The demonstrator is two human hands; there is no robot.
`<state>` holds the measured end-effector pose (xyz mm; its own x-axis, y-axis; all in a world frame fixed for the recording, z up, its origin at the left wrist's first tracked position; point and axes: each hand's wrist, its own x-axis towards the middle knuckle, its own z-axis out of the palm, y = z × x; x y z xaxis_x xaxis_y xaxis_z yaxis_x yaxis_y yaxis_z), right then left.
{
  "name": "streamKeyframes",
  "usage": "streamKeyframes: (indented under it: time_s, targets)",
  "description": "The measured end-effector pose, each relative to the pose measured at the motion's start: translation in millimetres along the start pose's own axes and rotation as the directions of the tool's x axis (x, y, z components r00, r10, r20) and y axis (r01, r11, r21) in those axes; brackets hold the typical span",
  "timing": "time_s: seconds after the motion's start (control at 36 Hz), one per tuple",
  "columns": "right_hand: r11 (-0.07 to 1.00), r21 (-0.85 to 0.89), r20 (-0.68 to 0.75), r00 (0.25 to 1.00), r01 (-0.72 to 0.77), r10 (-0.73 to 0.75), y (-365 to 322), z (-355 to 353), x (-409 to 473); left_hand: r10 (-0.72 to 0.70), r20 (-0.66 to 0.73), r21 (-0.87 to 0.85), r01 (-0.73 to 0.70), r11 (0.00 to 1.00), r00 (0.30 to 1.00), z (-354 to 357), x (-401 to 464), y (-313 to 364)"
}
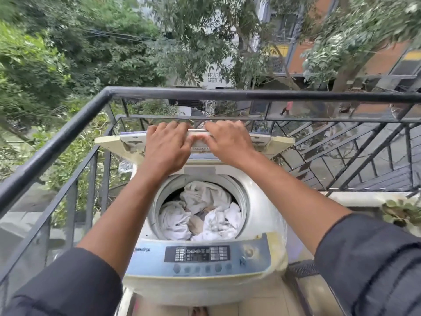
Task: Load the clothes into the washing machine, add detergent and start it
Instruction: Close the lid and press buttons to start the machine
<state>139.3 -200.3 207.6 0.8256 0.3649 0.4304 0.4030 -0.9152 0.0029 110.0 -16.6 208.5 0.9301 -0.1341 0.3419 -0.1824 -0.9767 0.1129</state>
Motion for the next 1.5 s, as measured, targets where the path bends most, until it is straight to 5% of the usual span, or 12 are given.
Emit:
streamKeyframes:
  time_s: [0.25,0.42,0.58,0.75,1.11,1.31,1.5]
  targets:
    - [1.000,0.021,0.197,0.980,-0.002,-0.002,-30,7,-82,0.063,0.145,-0.046,-0.057,0.997,0.987,18,-84,1]
    - [0.993,0.109,0.387,0.922,-0.036,-0.009,-45,34,-135,0.075,0.368,-0.074,-0.051,0.996,0.927,43,-129,-2]
    - [0.990,0.132,0.431,0.902,-0.058,-0.004,-55,56,-161,0.043,0.374,-0.098,-0.007,0.995,0.927,64,-160,-2]
    - [0.981,0.168,0.517,0.856,-0.099,-0.002,-59,76,-185,0.058,0.514,-0.163,0.031,0.986,0.856,78,-182,-6]
    - [0.968,0.109,0.547,0.827,-0.226,0.132,-85,111,-229,0.247,0.451,-0.289,-0.121,0.949,0.857,128,-217,-33]
    - [0.959,0.149,0.591,0.799,-0.240,0.108,-86,114,-252,0.427,0.347,-0.276,-0.344,0.898,0.835,151,-233,-53]
    - [0.933,0.155,0.566,0.803,-0.326,0.187,-95,114,-261,0.418,0.372,-0.296,-0.321,0.900,0.829,157,-232,-56]
